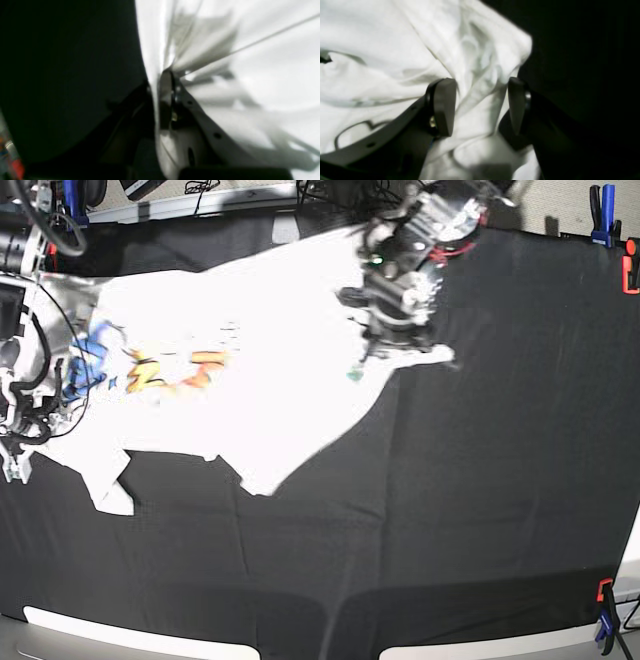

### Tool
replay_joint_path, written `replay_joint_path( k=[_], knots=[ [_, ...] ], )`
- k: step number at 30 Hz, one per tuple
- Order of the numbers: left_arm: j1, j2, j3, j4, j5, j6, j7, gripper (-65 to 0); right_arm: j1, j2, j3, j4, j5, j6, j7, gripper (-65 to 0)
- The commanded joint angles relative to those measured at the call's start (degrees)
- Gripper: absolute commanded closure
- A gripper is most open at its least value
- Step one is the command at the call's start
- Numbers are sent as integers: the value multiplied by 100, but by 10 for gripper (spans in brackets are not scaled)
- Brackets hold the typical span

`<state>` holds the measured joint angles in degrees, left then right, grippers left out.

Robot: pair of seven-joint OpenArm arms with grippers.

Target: Layout the t-shirt on the table in an organized manner, then fold the t-shirt properly

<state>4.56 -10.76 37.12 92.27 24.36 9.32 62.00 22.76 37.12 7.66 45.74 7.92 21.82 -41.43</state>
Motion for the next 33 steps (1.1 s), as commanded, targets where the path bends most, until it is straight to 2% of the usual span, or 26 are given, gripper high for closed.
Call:
replay_joint_path(
  k=[1,7,12,17,19,22,24,26,30,31,33],
  knots=[
    [22,-127,-37,-31,24,120,483,0,153,153,31,74,24,-37,94,-318],
    [28,-422,-37,-28,262,120,844,0,153,146,31,81,562,-24,85,-318],
    [140,-435,-35,-28,262,118,927,0,153,146,31,199,750,188,90,-318],
    [114,-435,-33,-28,267,120,918,0,153,146,31,579,752,201,87,-318],
    [98,-435,-33,-28,275,120,1016,-94,153,146,31,723,754,199,85,-318],
    [114,-437,-33,-28,483,127,1019,-275,153,146,31,848,752,199,63,-318],
    [111,-435,-33,-28,621,236,1014,-337,153,146,31,868,752,201,61,-318],
    [111,-435,-33,-28,1001,483,999,-342,153,146,31,868,752,201,61,-318],
    [90,-435,-33,-11,2347,1034,1003,-342,153,146,31,868,752,201,63,-318],
    [85,-435,-33,42,2533,1086,1010,-342,153,146,31,868,752,201,63,-318],
    [101,-435,-33,254,2461,1084,1029,-342,153,146,31,868,750,203,63,-318]
  ],
)
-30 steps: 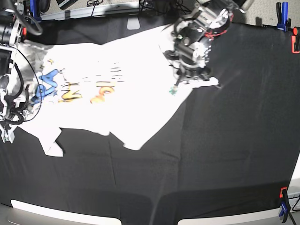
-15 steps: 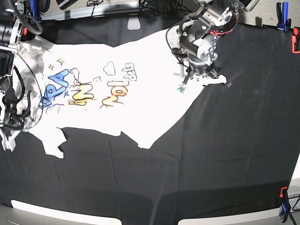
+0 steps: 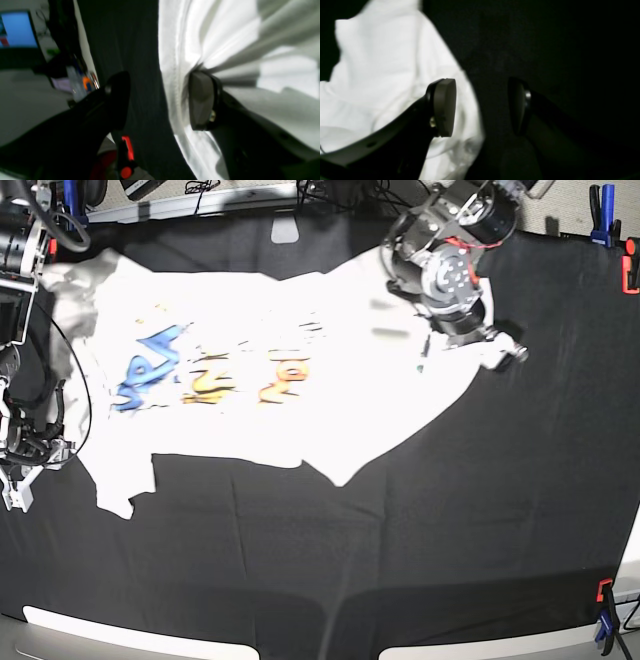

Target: Layout the t-shirt on the table in an organized manner, then fold the t-shirt properly

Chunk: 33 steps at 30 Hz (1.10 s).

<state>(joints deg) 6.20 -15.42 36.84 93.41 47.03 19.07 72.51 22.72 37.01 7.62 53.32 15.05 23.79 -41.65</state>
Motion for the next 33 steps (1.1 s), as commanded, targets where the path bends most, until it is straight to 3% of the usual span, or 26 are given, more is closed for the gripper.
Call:
replay_joint_path(
  k=[1,6,12,15,17,19,27,30,33],
  knots=[
    [-46,31,-2,286,13,101,-31,-342,157,157,35,109,37,4,85,-318],
    [26,28,-2,1051,-1099,-295,-446,-342,157,157,35,109,39,7,63,-318],
    [-31,28,-4,1989,-2048,-815,-1596,-342,155,157,35,109,39,9,44,-318],
    [-247,31,-4,2118,-3005,-1255,-2411,-342,155,157,35,109,39,7,39,-318],
    [-490,33,-2,2105,-3794,-1633,-2507,-341,155,157,35,109,39,7,15,-318],
    [-754,31,-2,2072,-4454,-1705,-2509,-341,155,155,35,109,39,7,-7,-318],
    [-1718,326,-4,1108,-4922,-1725,-2653,-339,155,155,35,109,44,7,-46,-318],
    [-2041,533,-2,352,-5401,-1991,-2660,-339,157,155,35,109,39,7,-42,-318],
    [-2297,804,-2,-393,-5497,-2085,-2726,-339,155,153,35,107,44,4,-44,-318]
  ],
)
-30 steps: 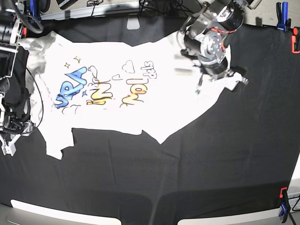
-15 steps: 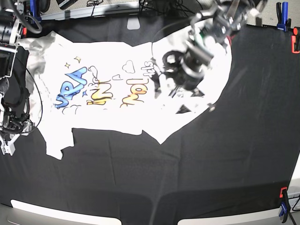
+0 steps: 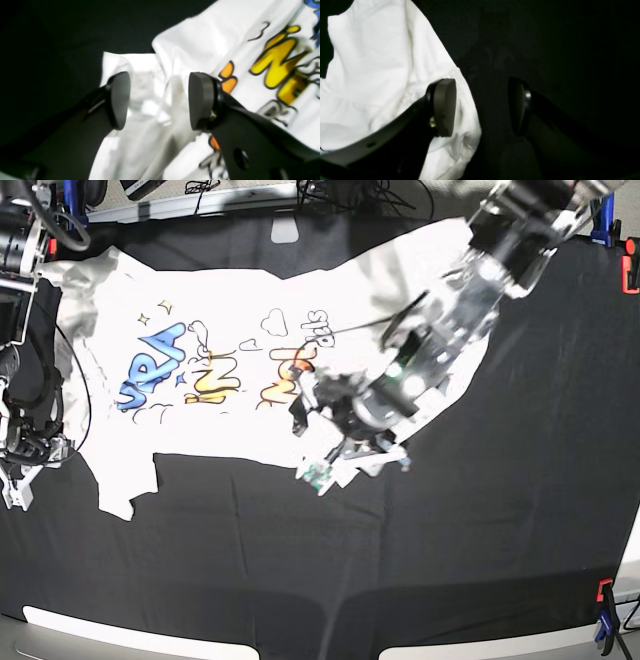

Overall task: Layout the t-shirt on the table in an organized manner, then fold the t-shirt properly
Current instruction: 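Grasp the shirt edges with both grippers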

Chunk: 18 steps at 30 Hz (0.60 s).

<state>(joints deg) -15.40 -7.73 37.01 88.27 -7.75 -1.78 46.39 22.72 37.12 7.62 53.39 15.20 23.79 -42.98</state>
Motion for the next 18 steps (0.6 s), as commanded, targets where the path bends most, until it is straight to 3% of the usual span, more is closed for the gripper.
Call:
replay_joint_path(
  k=[1,4,9,15,18],
  knots=[
    [-212,114,-20,-85,26,0,-162,-339,157,142,35,101,31,4,90,-318],
    [-402,323,-20,-555,444,72,-267,-339,155,142,35,101,48,2,83,-318],
    [-544,562,-20,-966,1335,658,-350,-339,155,142,35,101,48,2,63,-318],
    [-570,584,-20,-1246,1340,651,-610,-339,155,142,35,101,50,2,63,-318],
    [-570,584,-20,-1482,1108,651,-474,-339,155,142,35,101,50,2,63,-318]
  ],
)
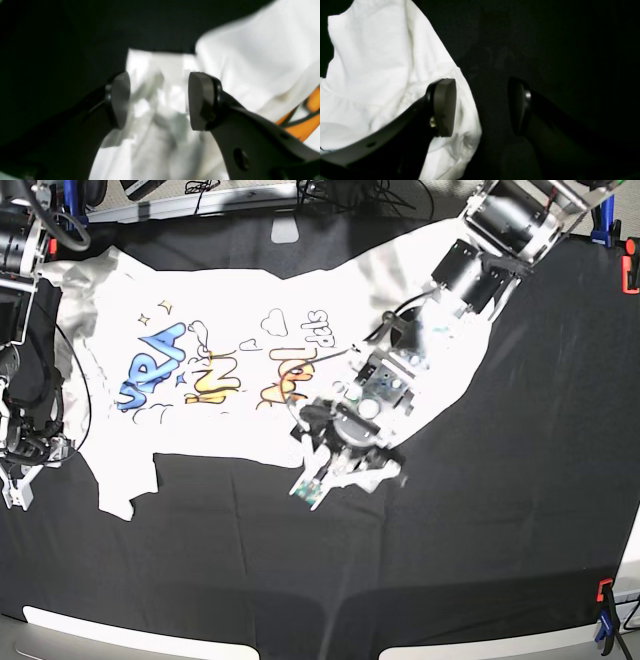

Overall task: Layout the t-shirt on the table in an organized manner, then fold the t-shirt properly
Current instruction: 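Grasp the shirt edges with both grippers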

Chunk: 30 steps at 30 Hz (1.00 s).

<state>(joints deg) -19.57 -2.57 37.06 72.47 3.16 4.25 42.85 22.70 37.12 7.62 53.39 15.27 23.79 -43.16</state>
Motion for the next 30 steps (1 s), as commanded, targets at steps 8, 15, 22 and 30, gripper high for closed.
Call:
replay_joint_path(
  k=[8,15,22,30],
  knots=[
    [-155,68,-26,-55,-17,50,-310,-339,160,37,35,98,487,2,382,-318],
    [-153,66,-26,-55,-17,48,-308,-339,175,-380,35,83,-76,-26,1303,-318],
    [-151,66,-24,-55,-20,50,-304,-339,275,-588,35,-428,-970,-643,2135,-318],
    [-155,66,-26,-55,-20,48,-402,-339,651,-702,33,-901,-494,116,2218,-316]
  ],
)
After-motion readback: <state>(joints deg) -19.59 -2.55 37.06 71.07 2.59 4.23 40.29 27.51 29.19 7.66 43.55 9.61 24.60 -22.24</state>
